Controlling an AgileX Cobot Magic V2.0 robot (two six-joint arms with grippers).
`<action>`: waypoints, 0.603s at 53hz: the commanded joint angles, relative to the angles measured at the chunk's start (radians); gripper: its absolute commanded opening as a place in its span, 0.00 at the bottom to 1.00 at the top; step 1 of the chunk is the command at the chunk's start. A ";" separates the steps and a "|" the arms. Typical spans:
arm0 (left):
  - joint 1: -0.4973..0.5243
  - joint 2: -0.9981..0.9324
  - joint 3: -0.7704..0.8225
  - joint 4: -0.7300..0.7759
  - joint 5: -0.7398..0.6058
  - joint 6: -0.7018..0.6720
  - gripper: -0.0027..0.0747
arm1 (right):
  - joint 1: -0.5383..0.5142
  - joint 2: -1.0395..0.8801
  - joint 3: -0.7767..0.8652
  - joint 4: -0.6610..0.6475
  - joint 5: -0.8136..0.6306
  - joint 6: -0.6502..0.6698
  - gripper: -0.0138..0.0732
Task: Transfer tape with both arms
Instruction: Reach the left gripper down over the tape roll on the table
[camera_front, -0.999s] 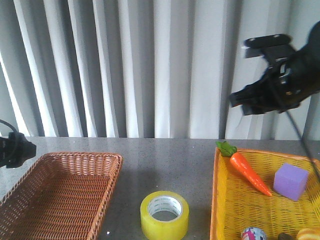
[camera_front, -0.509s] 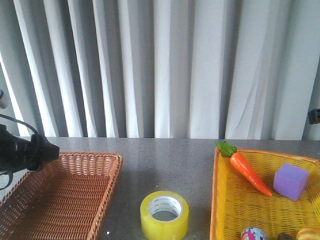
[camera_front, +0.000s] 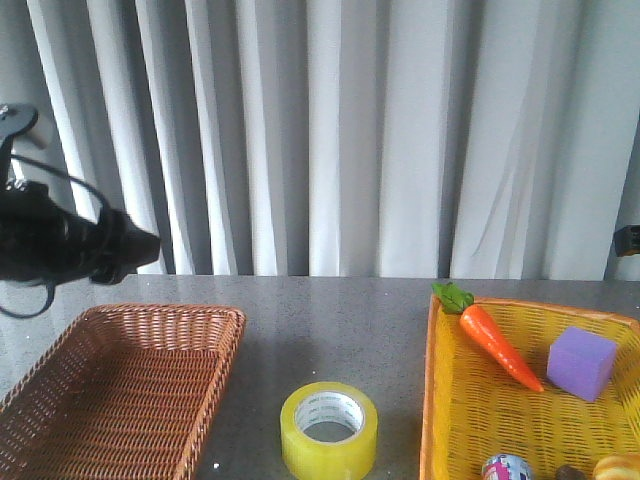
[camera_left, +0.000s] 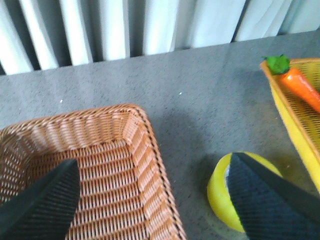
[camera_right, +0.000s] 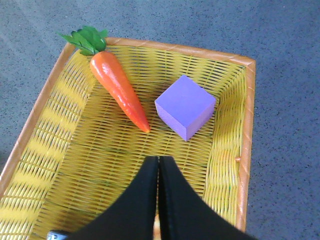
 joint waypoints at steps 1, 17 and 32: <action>-0.035 0.048 -0.154 -0.020 0.036 -0.005 0.80 | -0.005 -0.042 -0.025 0.011 -0.048 -0.011 0.15; -0.156 0.349 -0.480 -0.015 0.260 -0.062 0.80 | -0.005 -0.042 -0.025 0.009 -0.036 -0.011 0.15; -0.203 0.548 -0.487 0.000 0.215 -0.083 0.80 | -0.005 -0.042 -0.025 0.043 -0.034 -0.011 0.15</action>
